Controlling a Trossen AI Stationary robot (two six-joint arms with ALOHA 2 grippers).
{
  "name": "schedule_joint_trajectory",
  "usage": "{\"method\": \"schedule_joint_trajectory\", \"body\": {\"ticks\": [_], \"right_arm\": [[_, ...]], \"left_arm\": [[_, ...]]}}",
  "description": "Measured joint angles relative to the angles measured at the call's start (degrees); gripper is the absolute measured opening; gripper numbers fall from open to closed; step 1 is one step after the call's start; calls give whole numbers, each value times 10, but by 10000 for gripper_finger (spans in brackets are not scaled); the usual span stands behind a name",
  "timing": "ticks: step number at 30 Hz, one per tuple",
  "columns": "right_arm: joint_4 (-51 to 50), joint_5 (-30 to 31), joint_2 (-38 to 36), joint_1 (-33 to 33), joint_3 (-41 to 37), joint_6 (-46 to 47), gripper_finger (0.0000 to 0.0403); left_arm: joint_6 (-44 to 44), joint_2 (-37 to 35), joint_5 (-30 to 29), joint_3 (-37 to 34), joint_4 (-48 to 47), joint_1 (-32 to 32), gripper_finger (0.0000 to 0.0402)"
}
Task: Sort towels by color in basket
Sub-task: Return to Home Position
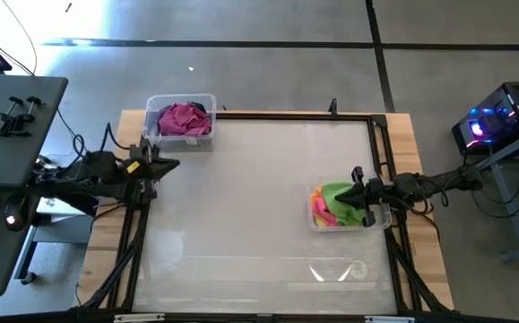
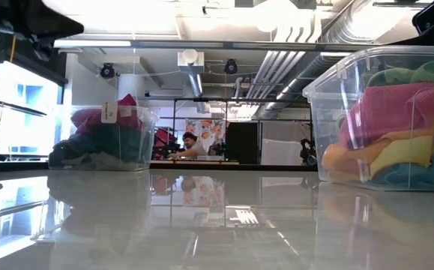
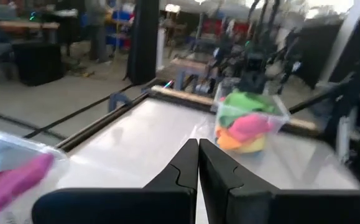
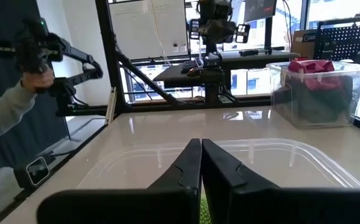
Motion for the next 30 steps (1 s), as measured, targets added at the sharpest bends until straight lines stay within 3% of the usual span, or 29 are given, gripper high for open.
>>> {"method": "schedule_joint_trajectory", "body": {"ticks": [2, 5, 7, 15, 19, 26, 30], "right_arm": [[0, 0, 0, 0, 0, 0, 2], [-1, 0, 0, 0, 0, 0, 2], [1, 3, 3, 0, 0, 0, 2], [2, 4, 15, 0, 0, -6, 2], [0, 4, 16, 0, 0, -11, 2], [0, 4, 16, 0, 0, -12, 2], [0, 4, 15, 0, 0, -12, 2]], "left_arm": [[-15, -34, -1, -25, 14, 0, 0], [-29, -28, -31, -39, 10, 0, 0], [-21, -24, -24, -53, 51, 0, 0], [-23, -31, 7, -62, 73, 0, 0], [31, -31, 57, -87, 160, 0, 0], [78, -31, 95, -233, 382, 0, 0], [78, -31, 97, -231, 365, 1, 0]]}}
